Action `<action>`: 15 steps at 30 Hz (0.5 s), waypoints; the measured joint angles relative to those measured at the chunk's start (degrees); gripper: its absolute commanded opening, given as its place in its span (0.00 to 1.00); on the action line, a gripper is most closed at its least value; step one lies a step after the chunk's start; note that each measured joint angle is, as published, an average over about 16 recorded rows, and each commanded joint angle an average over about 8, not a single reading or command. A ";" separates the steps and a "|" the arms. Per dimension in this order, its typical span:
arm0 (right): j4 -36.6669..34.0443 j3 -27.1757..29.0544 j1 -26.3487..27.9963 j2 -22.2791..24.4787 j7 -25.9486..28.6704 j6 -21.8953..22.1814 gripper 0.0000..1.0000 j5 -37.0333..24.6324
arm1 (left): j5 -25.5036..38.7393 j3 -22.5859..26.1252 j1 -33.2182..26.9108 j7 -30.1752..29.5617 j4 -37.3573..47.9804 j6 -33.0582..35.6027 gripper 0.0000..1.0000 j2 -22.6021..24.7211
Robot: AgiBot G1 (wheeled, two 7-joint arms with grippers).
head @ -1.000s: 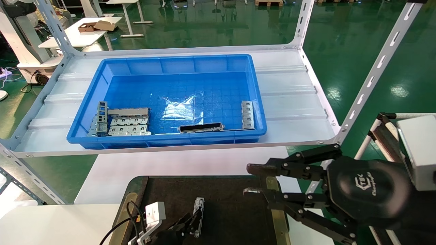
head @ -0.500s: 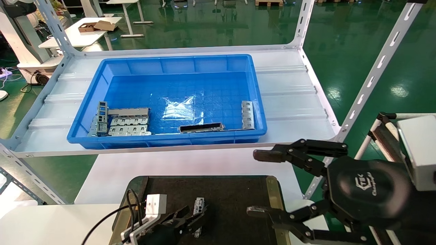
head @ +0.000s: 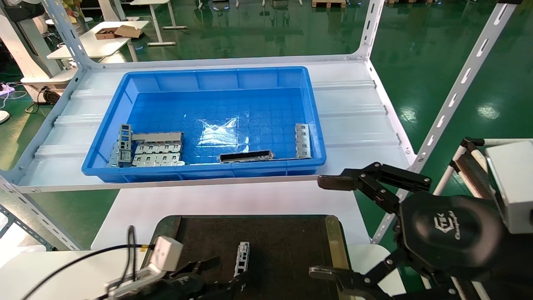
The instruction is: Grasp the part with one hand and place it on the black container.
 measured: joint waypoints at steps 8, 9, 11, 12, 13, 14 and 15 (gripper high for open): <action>0.00 -0.02 0.01 0.01 -0.01 0.01 1.00 0.02 | -4.47 -5.98 1.85 6.76 0.12 12.42 1.00 -5.14; 0.00 -0.03 0.01 0.01 -0.01 0.01 1.00 0.02 | -4.98 -6.54 1.96 7.39 0.12 13.78 1.00 -5.78; 0.00 -0.03 0.01 0.01 -0.02 0.01 1.00 0.02 | -5.99 -7.56 2.13 8.51 0.12 16.35 1.00 -7.03; 0.00 -0.04 0.01 0.02 -0.02 0.02 1.00 0.03 | -6.47 -8.03 2.19 8.99 0.12 17.54 1.00 -7.64; 0.00 -0.04 0.01 0.02 -0.02 0.02 1.00 0.03 | -6.95 -8.48 2.25 9.43 0.12 18.67 1.00 -8.24; 0.00 -0.04 0.01 0.02 -0.02 0.02 1.00 0.03 | -7.40 -8.90 2.29 9.83 0.11 19.73 1.00 -8.81; 0.00 -0.05 0.01 0.02 -0.02 0.02 1.00 0.03 | -7.84 -9.29 2.33 10.19 0.10 20.73 1.00 -9.36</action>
